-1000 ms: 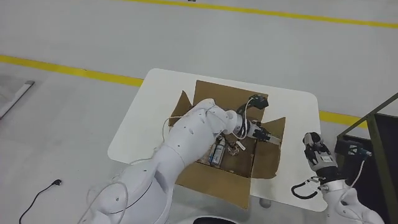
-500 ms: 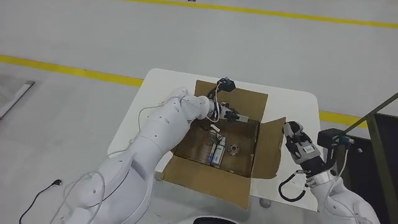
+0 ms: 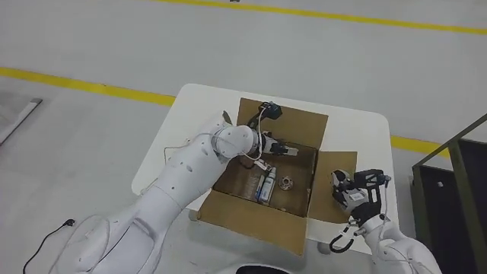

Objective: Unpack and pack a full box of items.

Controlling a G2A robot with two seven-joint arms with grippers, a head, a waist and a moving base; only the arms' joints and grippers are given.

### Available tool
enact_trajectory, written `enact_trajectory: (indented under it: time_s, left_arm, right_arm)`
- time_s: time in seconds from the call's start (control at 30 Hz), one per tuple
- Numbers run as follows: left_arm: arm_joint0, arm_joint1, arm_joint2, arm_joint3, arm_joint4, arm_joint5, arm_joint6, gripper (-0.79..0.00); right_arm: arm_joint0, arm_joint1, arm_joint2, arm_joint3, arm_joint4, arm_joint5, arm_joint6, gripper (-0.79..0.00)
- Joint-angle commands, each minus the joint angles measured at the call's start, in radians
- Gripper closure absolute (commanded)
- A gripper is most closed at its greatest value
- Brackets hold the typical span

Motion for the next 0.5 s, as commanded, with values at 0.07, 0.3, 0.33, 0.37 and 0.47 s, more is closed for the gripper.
enact_trajectory:
  time_s: [0.07, 0.3, 0.33, 0.37, 0.47]
  left_arm:
    - [-0.002, -0.001, 0.001, 0.028, -0.002, -0.005, 0.001, -0.785]
    - [-0.002, -0.001, 0.001, 0.028, -0.002, -0.005, 0.001, -0.785]
    - [-0.002, -0.001, 0.001, 0.028, -0.002, -0.005, 0.001, -0.785]
    - [-0.002, -0.001, 0.001, 0.028, -0.002, -0.005, 0.001, -0.785]
    - [-0.002, -0.001, 0.001, 0.028, -0.002, -0.005, 0.001, -0.785]
  right_arm:
    - [0.004, 0.004, 0.018, 0.027, -0.02, -0.003, 0.028, 0.0]
    - [0.023, 0.001, 0.039, 0.053, 0.075, -0.002, -0.061, -0.006]
    - [0.024, 0.0, 0.052, 0.048, 0.113, -0.002, -0.078, -0.025]
    - [0.028, 0.0, 0.071, 0.038, 0.136, 0.0, -0.089, -0.046]
    - [0.038, 0.004, 0.136, 0.014, 0.211, 0.007, -0.058, -0.357]
